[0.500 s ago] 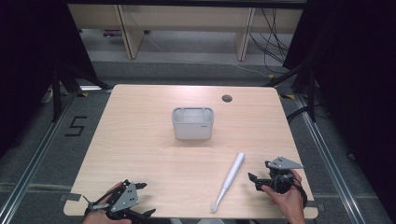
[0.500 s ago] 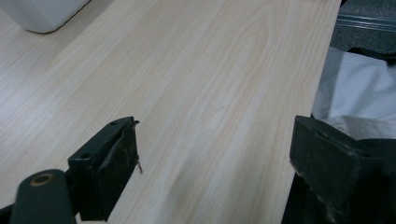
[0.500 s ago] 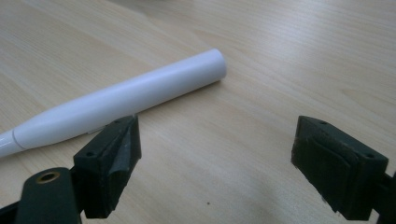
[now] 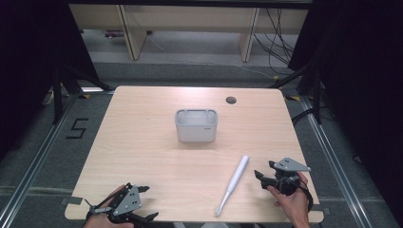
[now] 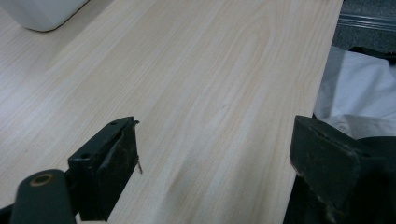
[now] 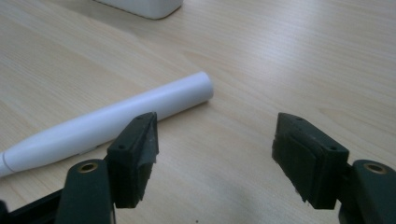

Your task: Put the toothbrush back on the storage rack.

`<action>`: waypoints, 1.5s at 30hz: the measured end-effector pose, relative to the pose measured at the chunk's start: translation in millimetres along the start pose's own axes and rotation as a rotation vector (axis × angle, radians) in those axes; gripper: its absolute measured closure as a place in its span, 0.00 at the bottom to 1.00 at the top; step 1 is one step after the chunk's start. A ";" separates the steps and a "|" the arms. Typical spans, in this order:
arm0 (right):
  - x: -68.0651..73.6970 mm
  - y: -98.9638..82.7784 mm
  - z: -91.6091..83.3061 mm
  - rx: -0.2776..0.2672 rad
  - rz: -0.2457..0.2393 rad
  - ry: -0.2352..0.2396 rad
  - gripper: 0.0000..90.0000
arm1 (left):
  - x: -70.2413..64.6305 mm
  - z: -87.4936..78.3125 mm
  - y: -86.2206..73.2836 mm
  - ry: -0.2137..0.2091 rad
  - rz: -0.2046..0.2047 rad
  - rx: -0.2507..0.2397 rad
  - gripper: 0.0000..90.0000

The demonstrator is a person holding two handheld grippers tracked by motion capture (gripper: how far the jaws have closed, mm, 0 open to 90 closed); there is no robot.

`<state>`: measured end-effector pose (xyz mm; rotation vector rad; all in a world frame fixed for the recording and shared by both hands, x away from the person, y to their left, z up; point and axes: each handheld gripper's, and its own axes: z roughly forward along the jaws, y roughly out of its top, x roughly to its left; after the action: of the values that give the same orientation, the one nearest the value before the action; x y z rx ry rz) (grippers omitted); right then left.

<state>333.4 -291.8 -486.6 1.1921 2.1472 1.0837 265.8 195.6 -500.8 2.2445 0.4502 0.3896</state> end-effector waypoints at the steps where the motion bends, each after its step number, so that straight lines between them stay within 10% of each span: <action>1: 0.9 0.5 0.2 -0.002 0.016 0.003 0.37 | 2.4 -1.5 0.3 0.009 0.034 0.029 0.16; 15: 14.8 15.4 4.1 -0.010 -0.014 0.018 0.69 | 1.4 -0.5 -0.1 0.001 0.018 0.017 0.16; 25: 24.3 28.6 20.8 -0.024 -0.125 0.035 0.95 | 1.4 -0.5 -0.1 0.001 0.017 0.017 0.16; 45: 21.3 45.9 56.3 0.029 -0.150 0.064 1.00 | 1.6 -0.3 -0.3 0.003 0.015 0.005 0.16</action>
<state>384.1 -235.7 -482.9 1.0034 2.2674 1.0416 267.0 196.7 -500.6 2.2534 0.4363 0.3996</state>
